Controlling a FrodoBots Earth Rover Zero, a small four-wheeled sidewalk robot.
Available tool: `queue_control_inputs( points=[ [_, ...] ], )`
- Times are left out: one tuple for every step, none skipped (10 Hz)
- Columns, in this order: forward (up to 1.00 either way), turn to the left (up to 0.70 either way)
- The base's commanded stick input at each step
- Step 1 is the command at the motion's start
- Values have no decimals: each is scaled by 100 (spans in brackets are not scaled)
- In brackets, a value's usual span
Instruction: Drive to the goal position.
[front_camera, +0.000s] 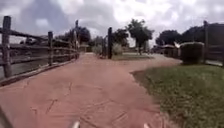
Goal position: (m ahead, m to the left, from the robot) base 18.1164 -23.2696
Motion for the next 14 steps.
queue_control_inputs(
  points=[
    [70, 1],
    [70, 0],
    [70, 0],
    [70, 0],
    [70, 0],
    [70, 0],
    [70, 0],
    [70, 0],
    [70, 0],
    [70, 0],
    [70, 0],
    [70, 0],
    [70, 0],
    [70, 0]
  ],
)
